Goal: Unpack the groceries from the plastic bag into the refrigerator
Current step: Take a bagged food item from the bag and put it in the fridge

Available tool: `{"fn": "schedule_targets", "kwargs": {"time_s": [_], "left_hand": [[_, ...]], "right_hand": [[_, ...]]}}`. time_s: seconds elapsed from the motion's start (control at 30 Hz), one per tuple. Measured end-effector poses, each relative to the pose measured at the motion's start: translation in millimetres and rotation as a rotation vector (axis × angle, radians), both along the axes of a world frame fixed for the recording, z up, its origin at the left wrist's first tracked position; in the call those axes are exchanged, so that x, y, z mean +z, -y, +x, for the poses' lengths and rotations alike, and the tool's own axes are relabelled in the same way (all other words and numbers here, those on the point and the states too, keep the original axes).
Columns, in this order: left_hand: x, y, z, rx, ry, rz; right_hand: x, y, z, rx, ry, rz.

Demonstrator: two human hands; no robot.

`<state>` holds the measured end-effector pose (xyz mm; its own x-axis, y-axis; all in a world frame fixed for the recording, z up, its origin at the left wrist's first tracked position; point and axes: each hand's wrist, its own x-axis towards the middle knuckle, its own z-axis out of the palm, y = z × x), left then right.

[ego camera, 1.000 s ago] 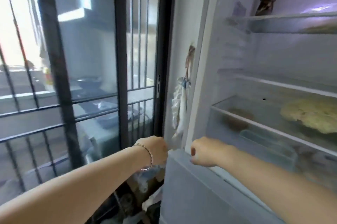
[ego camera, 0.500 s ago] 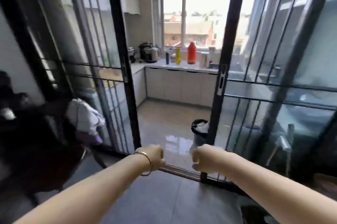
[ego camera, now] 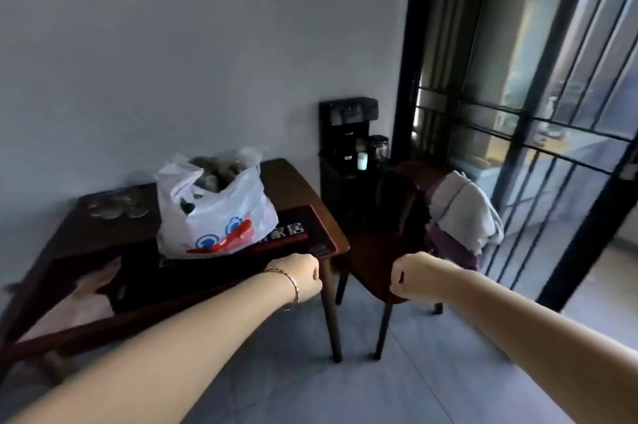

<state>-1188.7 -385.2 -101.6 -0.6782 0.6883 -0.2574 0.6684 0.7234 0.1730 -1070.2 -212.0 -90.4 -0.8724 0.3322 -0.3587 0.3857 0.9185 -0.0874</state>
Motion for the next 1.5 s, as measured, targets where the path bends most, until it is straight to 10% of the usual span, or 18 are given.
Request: {"fn": "schedule_targets", "kwargs": {"time_s": [0.47,0.73,1.0,1.27,1.5], "left_hand": [[-22.6,97.7,-258.7,0.403,-0.143,0.204],[-7.7,91.2,-403.5,0.240,-0.499,0.306],[-44.4,116.5,-468.9,0.175,-0.240,-0.236],[-80.3,165.5,-482.0,0.374,0.171,0.216],[-104.9,191.7,-467.1,0.182,0.391,0.342]], "right_hand": [[-37.1,55.7,-325.1,0.418,-0.104,-0.027],[-26.9,45.1,-499.9,0.482,-0.346,-0.063],[-82.2,38.8,-556.4,0.748,-0.182,0.186],[-116.7,45.9,-537.5,0.513,0.126,0.235],[-117.8,133.6,-528.7,0.514,0.247,-0.326]]}}
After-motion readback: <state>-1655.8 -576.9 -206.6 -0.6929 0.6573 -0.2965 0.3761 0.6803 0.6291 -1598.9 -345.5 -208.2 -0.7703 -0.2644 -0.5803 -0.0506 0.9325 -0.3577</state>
